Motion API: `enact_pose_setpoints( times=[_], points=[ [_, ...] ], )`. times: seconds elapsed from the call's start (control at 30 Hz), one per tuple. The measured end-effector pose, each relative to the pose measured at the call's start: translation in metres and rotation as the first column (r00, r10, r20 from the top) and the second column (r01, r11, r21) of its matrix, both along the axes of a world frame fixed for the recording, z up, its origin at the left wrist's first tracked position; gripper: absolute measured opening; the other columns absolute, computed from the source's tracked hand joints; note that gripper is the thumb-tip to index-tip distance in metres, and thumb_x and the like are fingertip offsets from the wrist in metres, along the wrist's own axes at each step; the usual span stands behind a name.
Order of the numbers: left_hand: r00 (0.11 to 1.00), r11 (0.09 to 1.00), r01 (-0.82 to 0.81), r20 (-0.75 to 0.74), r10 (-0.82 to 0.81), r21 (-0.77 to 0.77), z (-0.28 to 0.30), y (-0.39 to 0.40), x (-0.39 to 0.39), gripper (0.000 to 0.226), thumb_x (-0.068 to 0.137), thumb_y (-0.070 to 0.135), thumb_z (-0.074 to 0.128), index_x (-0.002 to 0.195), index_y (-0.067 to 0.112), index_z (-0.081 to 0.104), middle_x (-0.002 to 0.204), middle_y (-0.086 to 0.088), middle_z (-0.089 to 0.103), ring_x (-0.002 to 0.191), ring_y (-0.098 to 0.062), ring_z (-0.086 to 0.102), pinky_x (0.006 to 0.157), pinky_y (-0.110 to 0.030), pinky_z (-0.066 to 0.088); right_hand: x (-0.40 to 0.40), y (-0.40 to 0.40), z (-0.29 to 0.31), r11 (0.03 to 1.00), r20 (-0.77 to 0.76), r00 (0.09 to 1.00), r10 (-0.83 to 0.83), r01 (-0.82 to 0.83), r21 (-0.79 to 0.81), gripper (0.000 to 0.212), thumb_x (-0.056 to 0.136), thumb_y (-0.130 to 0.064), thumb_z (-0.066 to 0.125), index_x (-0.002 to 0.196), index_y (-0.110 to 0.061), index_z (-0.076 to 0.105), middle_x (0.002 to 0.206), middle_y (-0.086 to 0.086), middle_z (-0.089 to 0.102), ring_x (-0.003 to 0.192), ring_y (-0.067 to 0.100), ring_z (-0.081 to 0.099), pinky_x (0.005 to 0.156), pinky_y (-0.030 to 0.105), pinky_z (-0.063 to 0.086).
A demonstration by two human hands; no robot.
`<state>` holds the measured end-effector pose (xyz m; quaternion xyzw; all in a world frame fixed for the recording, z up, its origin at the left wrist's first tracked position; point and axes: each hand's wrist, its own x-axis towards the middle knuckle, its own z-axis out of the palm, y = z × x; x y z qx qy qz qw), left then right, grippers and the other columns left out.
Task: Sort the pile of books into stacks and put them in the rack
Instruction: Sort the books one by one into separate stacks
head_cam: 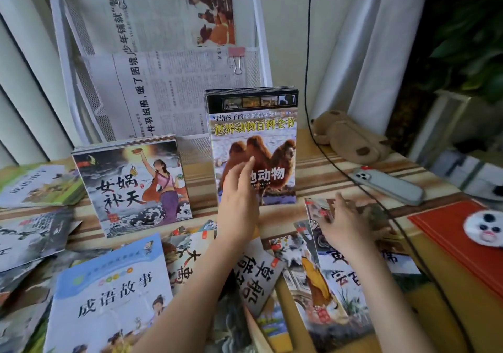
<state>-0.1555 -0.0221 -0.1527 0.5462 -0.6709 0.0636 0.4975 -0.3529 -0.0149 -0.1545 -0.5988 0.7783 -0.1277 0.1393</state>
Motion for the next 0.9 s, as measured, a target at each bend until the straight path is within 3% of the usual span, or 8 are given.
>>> enact_pose_setpoints(
  times=[0.1, 0.23, 0.33, 0.4, 0.47, 0.57, 0.7, 0.9],
  points=[
    [0.981, 0.982, 0.180, 0.064, -0.184, 0.063, 0.003, 0.006, -0.012, 0.042, 0.082, -0.008, 0.052, 0.120, 0.007, 0.060, 0.119, -0.010, 0.059, 0.108, -0.026, 0.057, 0.084, -0.034, 0.051, -0.011, 0.019, -0.011, 0.989, -0.030, 0.994, 0.103, -0.099, 0.108, 0.065, 0.096, -0.055, 0.031, 0.151, -0.031, 0.005, 0.160, 0.002, -0.005, 0.145, 0.034, -0.011, 0.110, 0.066, -0.001],
    [0.900, 0.776, 0.355, 0.034, -0.434, 0.522, 0.004, 0.013, -0.014, 0.024, 0.089, 0.017, 0.057, 0.112, 0.017, 0.065, 0.110, 0.001, 0.066, 0.096, -0.013, 0.061, 0.079, -0.026, 0.050, -0.024, 0.030, -0.007, 0.987, -0.003, 0.988, 0.155, -0.155, 0.037, 0.058, 0.092, -0.059, 0.038, 0.146, -0.042, 0.024, 0.158, -0.012, 0.012, 0.146, 0.023, 0.006, 0.112, 0.062, 0.006],
    [0.829, 0.599, 0.404, 0.000, -0.559, 0.691, 0.004, 0.009, -0.006, 0.039, 0.084, 0.020, 0.068, 0.122, 0.018, 0.061, 0.119, 0.002, 0.064, 0.106, -0.012, 0.059, 0.087, -0.021, 0.045, -0.032, 0.038, -0.008, 0.989, 0.103, 0.988, 0.113, -0.103, -0.104, 0.048, 0.088, -0.051, 0.053, 0.134, -0.042, 0.043, 0.150, -0.012, 0.034, 0.140, 0.023, 0.025, 0.110, 0.064, 0.019],
    [0.780, 0.386, 0.480, -0.183, -0.598, 0.788, 0.008, 0.006, 0.006, 0.061, 0.081, 0.018, 0.073, 0.136, 0.020, 0.046, 0.130, 0.007, 0.053, 0.121, -0.010, 0.050, 0.096, -0.017, 0.042, -0.036, 0.043, -0.009, 0.994, 0.128, 0.991, 0.036, -0.022, -0.104, 0.061, 0.085, -0.051, 0.058, 0.140, -0.042, 0.033, 0.156, -0.008, 0.020, 0.144, 0.027, 0.015, 0.111, 0.066, 0.012],
    [0.706, 0.202, 0.434, -0.192, -0.682, 0.878, 0.010, 0.004, 0.016, 0.087, 0.077, 0.023, 0.078, 0.147, 0.025, 0.026, 0.141, 0.016, 0.037, 0.131, -0.001, 0.034, 0.104, -0.014, 0.032, -0.044, 0.045, -0.009, 0.998, 0.107, 0.993, -0.057, 0.061, -0.030, 0.086, 0.080, -0.059, 0.061, 0.148, -0.044, 0.011, 0.159, -0.005, 0.001, 0.146, 0.031, 0.001, 0.112, 0.064, 0.005],
    [0.693, 0.282, 0.333, -0.030, -0.720, 0.900, 0.007, 0.003, 0.019, 0.107, 0.067, 0.033, 0.084, 0.149, 0.031, 0.016, 0.150, 0.015, 0.027, 0.136, -0.005, 0.028, 0.114, -0.029, 0.027, -0.050, 0.048, -0.004, 0.994, 0.059, 0.992, -0.108, 0.106, 0.031, 0.103, 0.072, -0.069, 0.061, 0.150, -0.037, 0.000, 0.159, 0.003, 0.009, 0.145, 0.034, 0.008, 0.113, 0.061, 0.012],
    [0.715, 0.290, 0.346, -0.050, -0.697, 0.892, 0.004, 0.001, 0.019, 0.100, 0.064, 0.040, 0.084, 0.145, 0.036, 0.027, 0.149, 0.014, 0.031, 0.135, -0.006, 0.031, 0.114, -0.035, 0.029, -0.048, 0.050, 0.002, 0.993, 0.072, 0.991, -0.115, 0.116, -0.003, 0.100, 0.070, -0.063, 0.069, 0.148, -0.038, 0.012, 0.154, 0.002, 0.026, 0.141, 0.034, 0.018, 0.108, 0.057, 0.022],
    [0.719, 0.283, 0.365, -0.075, -0.691, 0.887, 0.003, 0.000, 0.019, 0.106, 0.059, 0.042, 0.085, 0.147, 0.033, 0.025, 0.150, 0.014, 0.030, 0.136, -0.005, 0.030, 0.115, -0.035, 0.028, -0.056, 0.053, 0.015, 0.994, 0.460, 0.883, -0.095, 0.105, 0.004, 0.075, 0.075, -0.028, 0.077, 0.137, -0.029, 0.036, 0.122, 0.001, 0.055, 0.110, 0.023, 0.052, 0.085, 0.036, 0.043]
  ],
)
